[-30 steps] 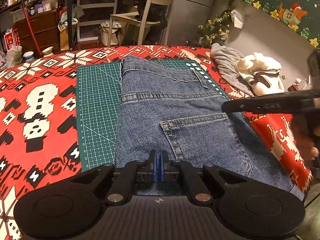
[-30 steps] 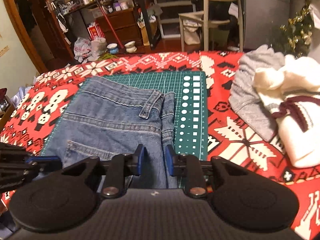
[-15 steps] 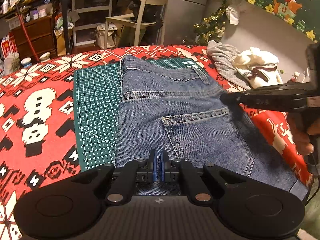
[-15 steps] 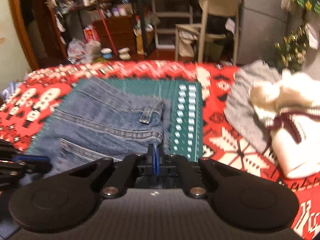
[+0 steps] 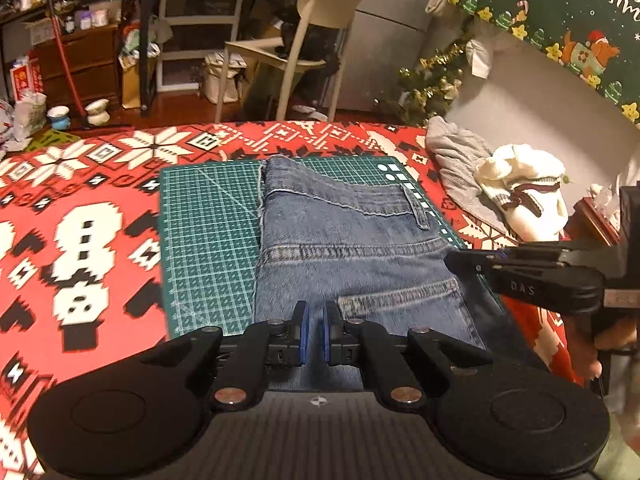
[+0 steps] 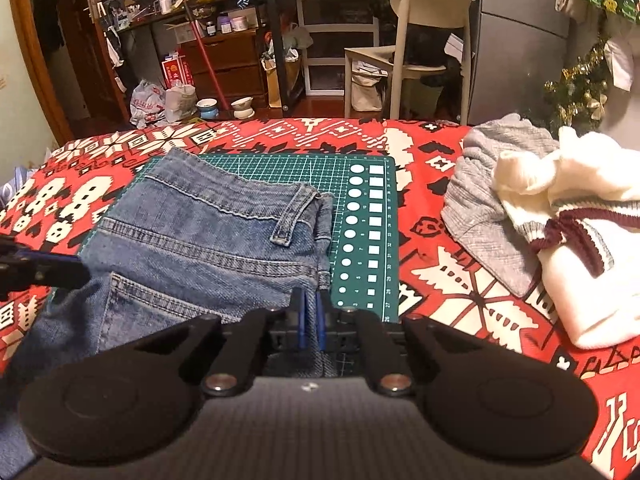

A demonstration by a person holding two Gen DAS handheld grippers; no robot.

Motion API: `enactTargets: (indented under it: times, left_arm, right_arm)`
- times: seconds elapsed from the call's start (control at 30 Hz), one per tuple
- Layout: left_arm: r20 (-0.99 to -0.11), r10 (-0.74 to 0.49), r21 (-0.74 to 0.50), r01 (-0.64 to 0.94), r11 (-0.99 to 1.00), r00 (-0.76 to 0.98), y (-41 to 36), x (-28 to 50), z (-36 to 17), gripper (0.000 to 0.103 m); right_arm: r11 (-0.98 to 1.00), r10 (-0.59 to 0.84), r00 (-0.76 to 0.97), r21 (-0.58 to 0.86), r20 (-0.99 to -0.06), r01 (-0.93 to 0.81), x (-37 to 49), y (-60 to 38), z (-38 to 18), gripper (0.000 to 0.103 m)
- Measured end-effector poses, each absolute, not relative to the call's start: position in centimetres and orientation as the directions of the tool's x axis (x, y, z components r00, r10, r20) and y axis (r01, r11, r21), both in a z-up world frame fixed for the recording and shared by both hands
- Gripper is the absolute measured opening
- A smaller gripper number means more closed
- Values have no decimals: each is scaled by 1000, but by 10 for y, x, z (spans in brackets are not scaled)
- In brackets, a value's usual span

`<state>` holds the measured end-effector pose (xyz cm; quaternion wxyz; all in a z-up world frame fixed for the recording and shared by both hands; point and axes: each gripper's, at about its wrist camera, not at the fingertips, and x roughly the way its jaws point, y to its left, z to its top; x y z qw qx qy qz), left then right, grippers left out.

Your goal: Fold clothes

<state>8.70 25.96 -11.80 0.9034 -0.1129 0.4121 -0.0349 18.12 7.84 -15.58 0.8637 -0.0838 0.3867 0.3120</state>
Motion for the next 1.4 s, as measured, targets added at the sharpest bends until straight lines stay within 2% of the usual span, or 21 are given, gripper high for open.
enactTargets:
  times: [0.33, 0.5, 0.7, 0.9, 1.03, 1.1, 1.3, 1.4]
  left_arm:
    - [-778, -165, -246, -52, 968, 607, 258, 109, -132, 5]
    - [-786, -151, -221, -45, 974, 599, 254, 110, -130, 4]
    - [-793, -143, -208, -42, 977, 592, 252, 113, -131, 2]
    - [-789, -151, -225, -50, 973, 595, 255, 110, -132, 2]
    - [-794, -174, -257, -63, 964, 583, 261, 102, -127, 2]
    - [-790, -193, -282, -64, 957, 582, 265, 93, -120, 4]
    - [-783, -218, -319, -76, 945, 582, 285, 73, -91, 5]
    - [-774, -229, -327, -63, 943, 590, 290, 78, -76, 5]
  right_arm:
    - [794, 482, 491, 124, -726, -596, 187, 66, -151, 8]
    - [813, 465, 515, 117, -720, -570, 183, 53, -128, 11]
    - [757, 550, 465, 179, -694, -628, 166, 63, -97, 11]
    - [699, 616, 367, 268, -697, -663, 157, 119, -120, 11]
    - [735, 563, 376, 237, -736, -636, 162, 140, -149, 9]
    - [751, 544, 399, 215, -738, -625, 165, 137, -158, 0]
    - [761, 570, 383, 291, -727, -580, 182, 111, -162, 0]
    - [784, 533, 415, 247, -738, -569, 184, 104, -162, 0]
